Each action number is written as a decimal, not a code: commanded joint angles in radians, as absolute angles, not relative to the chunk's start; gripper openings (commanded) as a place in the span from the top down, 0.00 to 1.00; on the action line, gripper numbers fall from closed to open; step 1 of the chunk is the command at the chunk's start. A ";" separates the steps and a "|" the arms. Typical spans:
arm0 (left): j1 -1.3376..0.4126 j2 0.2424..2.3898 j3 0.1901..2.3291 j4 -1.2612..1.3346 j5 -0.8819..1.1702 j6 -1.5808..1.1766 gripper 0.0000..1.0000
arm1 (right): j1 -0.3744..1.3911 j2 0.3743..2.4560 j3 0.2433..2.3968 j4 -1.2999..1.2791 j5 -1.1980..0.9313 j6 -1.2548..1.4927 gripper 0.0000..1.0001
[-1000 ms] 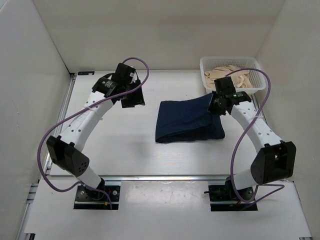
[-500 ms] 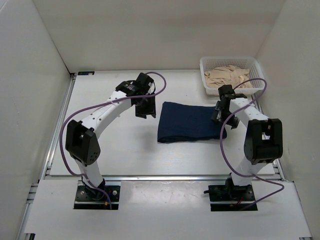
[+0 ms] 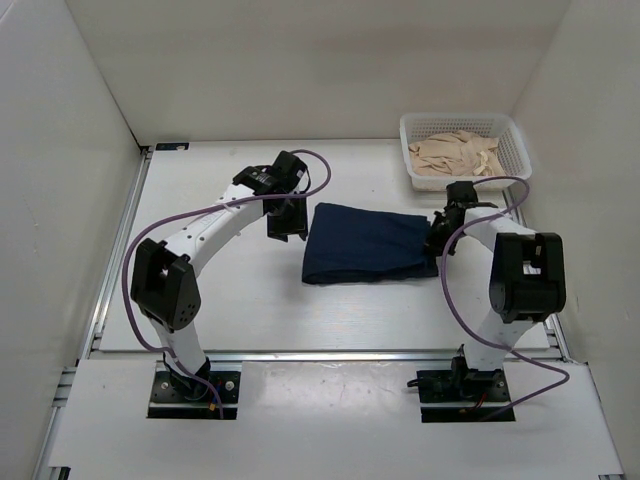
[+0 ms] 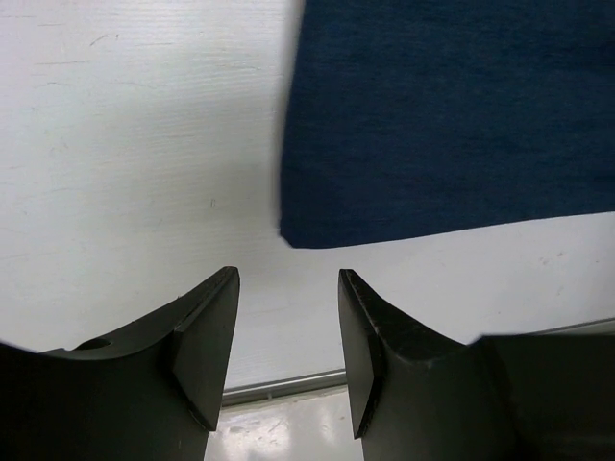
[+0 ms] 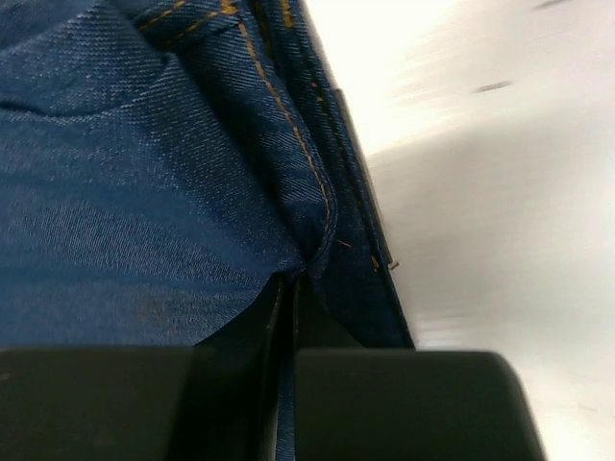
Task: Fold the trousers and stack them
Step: Fold the trousers
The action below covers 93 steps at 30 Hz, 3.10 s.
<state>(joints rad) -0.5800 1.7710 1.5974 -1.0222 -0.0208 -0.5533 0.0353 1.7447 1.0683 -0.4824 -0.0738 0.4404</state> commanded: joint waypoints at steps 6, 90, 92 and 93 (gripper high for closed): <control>-0.584 1.770 1.572 -1.003 -0.050 -0.546 0.43 | 0.222 1.681 1.031 -0.479 -0.235 0.515 1.00; -0.678 1.944 1.574 -0.905 0.068 -0.497 0.56 | 0.150 1.700 0.993 -0.546 0.097 0.543 1.00; -0.663 1.944 1.583 -0.914 0.058 -0.488 0.56 | 0.193 1.665 0.983 -0.537 0.019 0.583 1.00; -0.638 1.944 1.583 -0.923 0.049 -0.488 0.56 | 0.215 1.664 0.971 -0.528 0.003 0.598 1.00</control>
